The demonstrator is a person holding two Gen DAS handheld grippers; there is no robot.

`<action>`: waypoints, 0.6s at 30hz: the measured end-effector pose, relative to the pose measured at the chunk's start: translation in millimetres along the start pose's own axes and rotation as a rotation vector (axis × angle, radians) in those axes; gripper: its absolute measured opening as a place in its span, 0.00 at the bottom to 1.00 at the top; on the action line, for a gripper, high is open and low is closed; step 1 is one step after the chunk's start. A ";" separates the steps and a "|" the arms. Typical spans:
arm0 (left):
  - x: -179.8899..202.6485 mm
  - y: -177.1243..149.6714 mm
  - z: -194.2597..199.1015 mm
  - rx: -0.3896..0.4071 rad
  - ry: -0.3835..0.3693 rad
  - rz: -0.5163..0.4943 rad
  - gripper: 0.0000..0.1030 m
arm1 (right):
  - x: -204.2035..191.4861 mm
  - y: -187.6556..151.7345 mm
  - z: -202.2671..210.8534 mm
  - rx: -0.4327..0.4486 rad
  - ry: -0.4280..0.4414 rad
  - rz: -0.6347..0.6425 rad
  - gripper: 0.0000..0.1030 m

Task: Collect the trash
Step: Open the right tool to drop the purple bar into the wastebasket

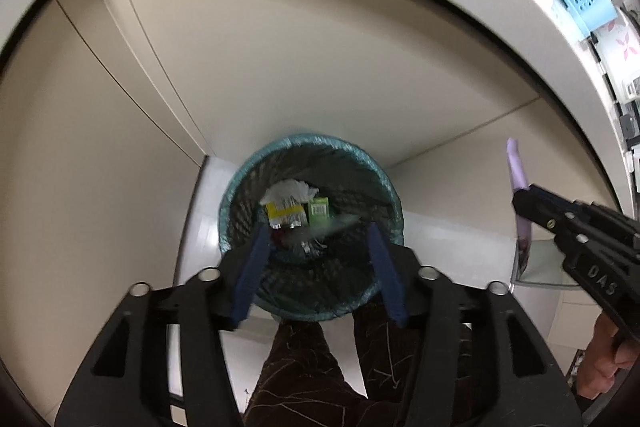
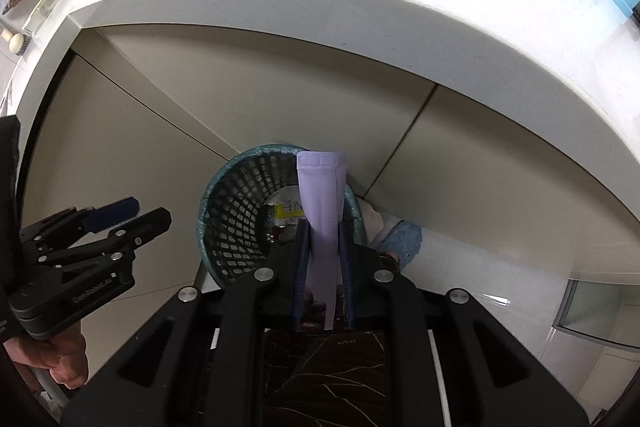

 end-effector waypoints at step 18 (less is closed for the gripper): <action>-46.2 -7.8 29.0 0.095 0.062 0.100 0.94 | -43.0 11.8 -47.9 -0.029 0.059 0.111 0.14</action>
Point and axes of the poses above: each gripper's, at about its wrist camera, not at the fingertips, and z roughly against the way its jaws point, x to its right, y to its top, the point moved 1 cm from there along -z, roughly the way its jaws point, and after that the axes turned 11 degrees about -x, right-handed, at the moved point
